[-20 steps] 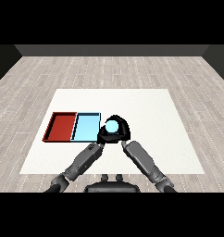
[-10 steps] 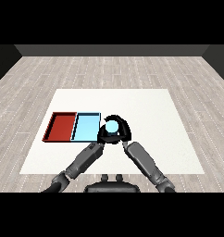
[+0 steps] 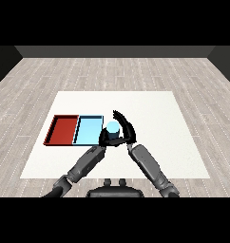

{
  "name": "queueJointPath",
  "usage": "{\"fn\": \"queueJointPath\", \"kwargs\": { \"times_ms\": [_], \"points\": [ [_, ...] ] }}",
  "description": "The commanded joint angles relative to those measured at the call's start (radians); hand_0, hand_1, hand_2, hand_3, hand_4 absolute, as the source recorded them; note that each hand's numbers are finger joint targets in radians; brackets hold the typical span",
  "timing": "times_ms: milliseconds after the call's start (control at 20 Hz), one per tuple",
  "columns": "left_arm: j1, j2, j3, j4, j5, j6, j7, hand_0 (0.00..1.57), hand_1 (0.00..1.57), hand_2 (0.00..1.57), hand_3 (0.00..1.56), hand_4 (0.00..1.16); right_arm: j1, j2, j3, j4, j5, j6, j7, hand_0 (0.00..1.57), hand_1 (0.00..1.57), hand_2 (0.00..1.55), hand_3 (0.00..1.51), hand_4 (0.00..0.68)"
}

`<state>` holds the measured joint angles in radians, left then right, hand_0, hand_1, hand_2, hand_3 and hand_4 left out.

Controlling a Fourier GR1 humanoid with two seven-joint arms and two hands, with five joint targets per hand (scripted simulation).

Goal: Pick the blue can and put it in the blue box

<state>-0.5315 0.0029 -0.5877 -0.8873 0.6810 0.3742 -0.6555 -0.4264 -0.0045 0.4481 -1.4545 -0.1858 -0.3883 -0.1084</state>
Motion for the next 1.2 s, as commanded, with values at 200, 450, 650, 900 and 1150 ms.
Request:
{"fn": "queueJointPath", "kwargs": {
  "times_ms": [200,450,650,900,1150],
  "points": [
    [0.011,-0.003,0.005,0.053,0.0,-0.003,-0.056,1.57,1.57,1.57,1.53,1.15,0.131,-0.033,-0.113,-0.065,-0.045,0.11,-0.106,0.0,0.0,0.0,0.0,0.0],
    [0.054,0.06,0.056,-0.02,-0.08,0.035,-0.029,1.57,1.57,1.57,1.53,1.15,0.219,-0.056,-0.223,-0.197,-0.159,0.149,-0.157,0.0,0.0,0.0,0.0,0.0],
    [-0.053,0.185,0.125,-0.008,-0.087,0.049,0.099,1.57,1.57,1.57,1.52,1.15,0.294,-0.08,-0.296,-0.238,-0.21,0.158,-0.161,0.0,0.0,0.0,0.0,0.0],
    [-0.078,0.282,0.162,0.003,-0.13,0.085,0.208,1.57,1.57,1.57,1.52,1.15,0.322,-0.089,-0.349,-0.198,-0.239,0.206,-0.198,0.0,0.0,0.0,0.0,0.0],
    [-0.128,0.308,0.148,0.177,-0.212,0.14,0.282,1.57,1.57,1.57,1.5,1.11,0.304,-0.061,-0.356,-0.105,-0.245,0.24,-0.245,0.0,0.0,0.0,0.0,0.0]
  ]
}}
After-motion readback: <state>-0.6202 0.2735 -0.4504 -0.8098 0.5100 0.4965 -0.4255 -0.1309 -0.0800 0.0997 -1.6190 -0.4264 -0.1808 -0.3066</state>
